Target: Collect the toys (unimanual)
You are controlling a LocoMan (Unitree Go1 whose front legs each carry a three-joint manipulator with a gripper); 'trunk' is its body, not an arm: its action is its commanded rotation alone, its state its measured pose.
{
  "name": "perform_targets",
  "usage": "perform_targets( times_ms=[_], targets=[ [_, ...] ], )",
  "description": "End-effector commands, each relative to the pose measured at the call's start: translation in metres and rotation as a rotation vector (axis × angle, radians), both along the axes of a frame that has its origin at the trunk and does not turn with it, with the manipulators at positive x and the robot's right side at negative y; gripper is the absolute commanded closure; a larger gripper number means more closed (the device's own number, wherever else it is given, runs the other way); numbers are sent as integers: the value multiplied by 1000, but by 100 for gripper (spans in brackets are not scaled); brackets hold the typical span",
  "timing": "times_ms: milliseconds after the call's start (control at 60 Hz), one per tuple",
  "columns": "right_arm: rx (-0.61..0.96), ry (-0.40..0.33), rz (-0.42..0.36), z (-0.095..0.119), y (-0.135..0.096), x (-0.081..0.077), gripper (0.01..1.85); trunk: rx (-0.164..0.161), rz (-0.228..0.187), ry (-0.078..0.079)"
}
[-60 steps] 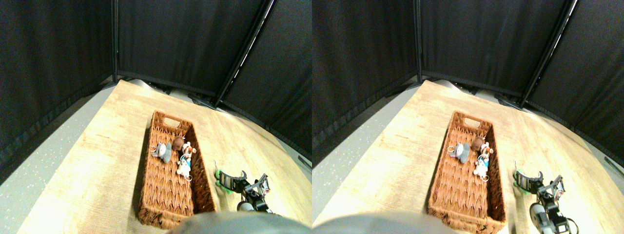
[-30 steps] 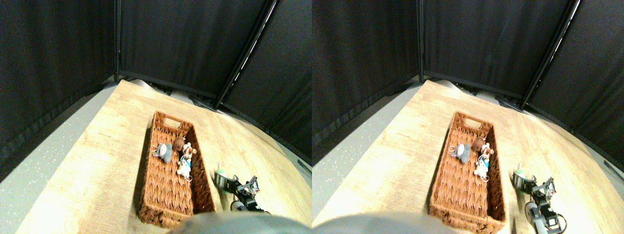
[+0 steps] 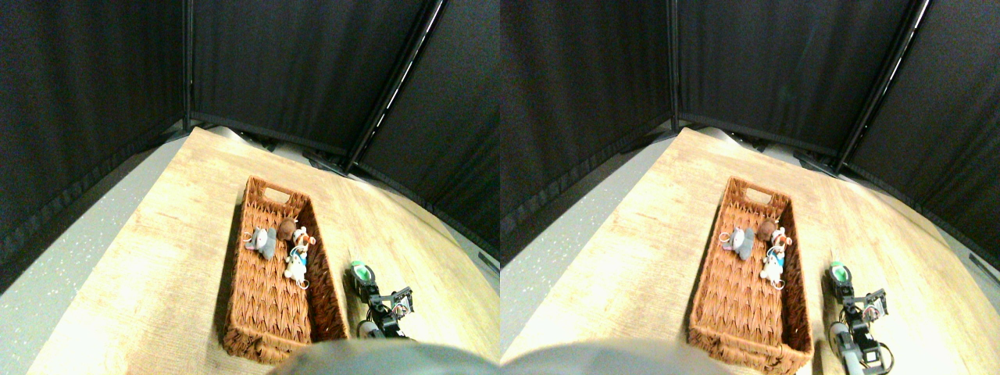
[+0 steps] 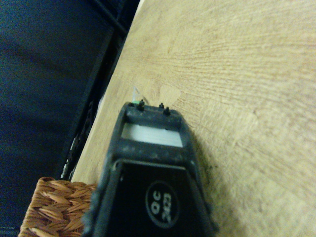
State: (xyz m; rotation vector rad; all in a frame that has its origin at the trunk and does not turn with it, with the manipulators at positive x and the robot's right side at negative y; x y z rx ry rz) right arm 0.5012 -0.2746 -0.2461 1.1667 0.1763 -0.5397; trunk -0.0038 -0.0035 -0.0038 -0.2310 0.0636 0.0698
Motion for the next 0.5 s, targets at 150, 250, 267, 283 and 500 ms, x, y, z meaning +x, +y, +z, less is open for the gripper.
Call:
perform_targets(
  times_ms=[150,250,267,283,500],
  targets=[
    [-14,-121,39,25,11,5,174,-5,1,22],
    [-56,-146,63,33,14,6,175,-5,0,22],
    [-51,-146,63,35,15,6,176,-5,0,22],
    [-51,-146,63,35,15,6,176,-6,1,23],
    [-112,-208,217,66,34,23,175,-14,3,15]
  ],
)
